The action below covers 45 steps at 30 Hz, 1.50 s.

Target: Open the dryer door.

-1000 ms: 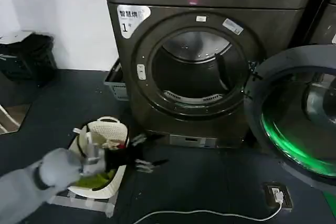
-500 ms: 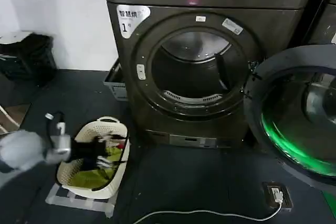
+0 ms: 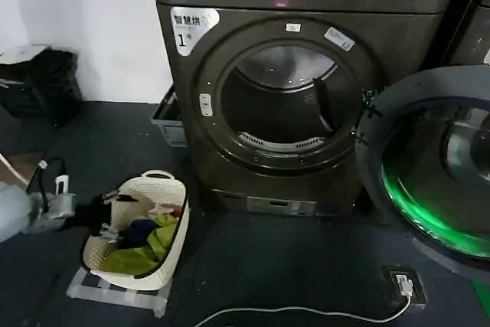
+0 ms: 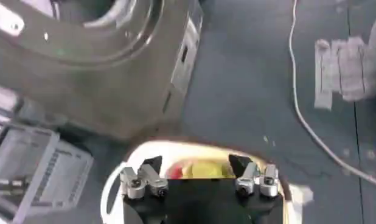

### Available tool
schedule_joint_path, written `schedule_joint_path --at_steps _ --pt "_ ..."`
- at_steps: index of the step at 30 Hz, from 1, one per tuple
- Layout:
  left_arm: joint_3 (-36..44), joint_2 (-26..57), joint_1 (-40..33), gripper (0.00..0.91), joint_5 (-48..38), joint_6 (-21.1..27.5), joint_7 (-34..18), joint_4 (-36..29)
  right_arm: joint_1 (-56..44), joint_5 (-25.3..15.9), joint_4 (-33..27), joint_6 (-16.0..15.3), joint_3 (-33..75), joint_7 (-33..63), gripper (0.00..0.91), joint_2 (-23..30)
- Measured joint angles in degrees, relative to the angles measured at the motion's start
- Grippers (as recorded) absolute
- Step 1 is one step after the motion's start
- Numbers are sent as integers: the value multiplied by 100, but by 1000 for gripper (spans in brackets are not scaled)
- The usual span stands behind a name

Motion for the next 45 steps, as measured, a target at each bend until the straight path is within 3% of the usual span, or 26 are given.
schedule_joint_path --at_steps 23,45 --pt "69 392 67 907 722 200 420 268 -77 130 62 -14 63 2 907 97" --pt "60 325 66 907 904 153 447 307 -226 224 154 13 198 -4 907 174"
